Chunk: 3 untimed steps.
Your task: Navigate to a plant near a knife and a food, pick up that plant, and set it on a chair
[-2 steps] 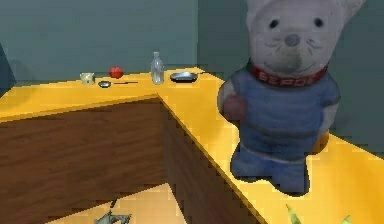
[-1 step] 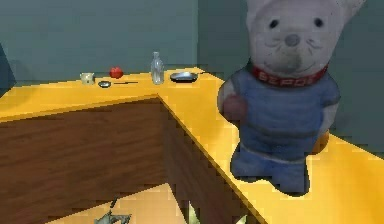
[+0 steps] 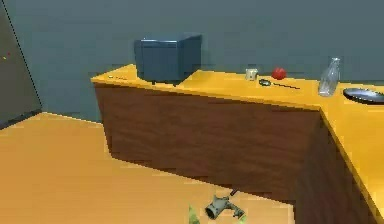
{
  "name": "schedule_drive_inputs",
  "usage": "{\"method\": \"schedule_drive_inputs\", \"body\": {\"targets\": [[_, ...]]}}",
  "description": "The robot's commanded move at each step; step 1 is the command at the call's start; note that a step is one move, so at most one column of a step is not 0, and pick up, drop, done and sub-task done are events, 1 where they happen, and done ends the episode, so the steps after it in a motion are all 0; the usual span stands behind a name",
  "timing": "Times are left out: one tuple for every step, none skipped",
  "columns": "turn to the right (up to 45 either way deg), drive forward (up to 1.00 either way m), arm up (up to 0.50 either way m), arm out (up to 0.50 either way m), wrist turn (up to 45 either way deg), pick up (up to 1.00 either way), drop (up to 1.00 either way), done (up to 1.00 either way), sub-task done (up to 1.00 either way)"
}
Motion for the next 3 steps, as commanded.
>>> {"method": "schedule_drive_inputs", "body": {"targets": [[-45.0, 0.00, 0.00, 0.00, 0.0, 0.00, 0.00, 0.00, 0.00], [-27.0, 0.00, 0.00, 0.00, 0.0, 0.00, 0.00, 0.00, 0.00], [0.0, 0.20, 0.00, 0.00, 0.0, 0.00, 0.00, 0.00, 0.00]]}}
